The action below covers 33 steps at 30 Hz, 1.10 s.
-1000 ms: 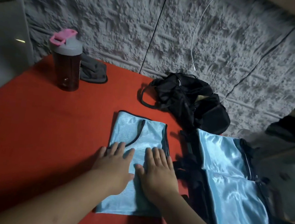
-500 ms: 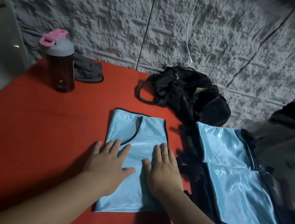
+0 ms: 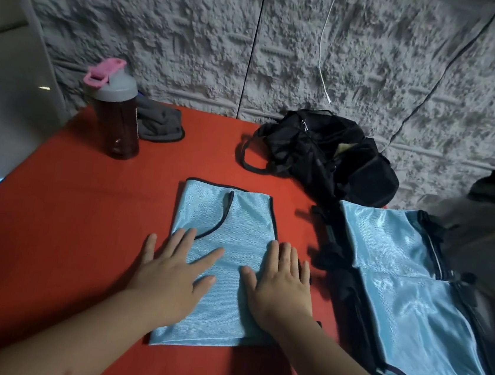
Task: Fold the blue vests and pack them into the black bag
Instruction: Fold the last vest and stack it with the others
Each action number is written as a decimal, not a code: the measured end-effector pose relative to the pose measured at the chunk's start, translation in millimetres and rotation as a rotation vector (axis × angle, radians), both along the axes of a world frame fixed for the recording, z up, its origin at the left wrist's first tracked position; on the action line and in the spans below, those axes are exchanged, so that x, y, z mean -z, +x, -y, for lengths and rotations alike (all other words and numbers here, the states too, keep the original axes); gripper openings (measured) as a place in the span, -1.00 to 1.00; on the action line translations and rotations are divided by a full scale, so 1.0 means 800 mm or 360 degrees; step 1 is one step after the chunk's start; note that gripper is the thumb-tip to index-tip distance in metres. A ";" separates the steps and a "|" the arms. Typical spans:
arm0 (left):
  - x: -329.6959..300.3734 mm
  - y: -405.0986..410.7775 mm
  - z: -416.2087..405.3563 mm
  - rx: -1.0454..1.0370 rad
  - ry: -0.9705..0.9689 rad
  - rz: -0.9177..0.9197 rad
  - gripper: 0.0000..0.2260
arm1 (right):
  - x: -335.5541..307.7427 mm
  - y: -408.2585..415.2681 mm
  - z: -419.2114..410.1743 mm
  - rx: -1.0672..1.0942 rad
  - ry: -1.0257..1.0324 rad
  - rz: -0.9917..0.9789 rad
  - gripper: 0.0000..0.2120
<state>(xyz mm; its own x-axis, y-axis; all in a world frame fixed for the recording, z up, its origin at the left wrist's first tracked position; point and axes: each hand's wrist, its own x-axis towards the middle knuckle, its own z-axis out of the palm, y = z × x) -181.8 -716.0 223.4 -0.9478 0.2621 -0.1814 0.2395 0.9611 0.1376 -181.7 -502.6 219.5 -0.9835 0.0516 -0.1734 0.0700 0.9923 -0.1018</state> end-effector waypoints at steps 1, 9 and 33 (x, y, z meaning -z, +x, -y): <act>0.000 -0.003 0.002 0.0023 -0.0014 -0.0016 -0.38 | -0.004 -0.002 0.002 0.0011 0.0017 0.0026 -0.16; 0.012 0.003 -0.012 0.0371 0.0015 -0.0401 -0.40 | -0.004 0.008 0.020 -0.0612 -0.0011 -0.0465 -0.34; -0.022 -0.061 -0.012 0.0321 0.0212 -0.0203 -0.13 | -0.053 -0.047 0.017 -0.0494 -0.0225 -0.0149 -0.34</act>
<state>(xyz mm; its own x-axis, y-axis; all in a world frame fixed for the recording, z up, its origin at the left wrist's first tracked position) -230.4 -706.0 240.8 -0.8869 0.4616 -0.0151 0.4479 0.8676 0.2159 -218.9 -516.0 261.8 -0.9605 -0.2704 -0.0655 -0.2490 0.9404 -0.2316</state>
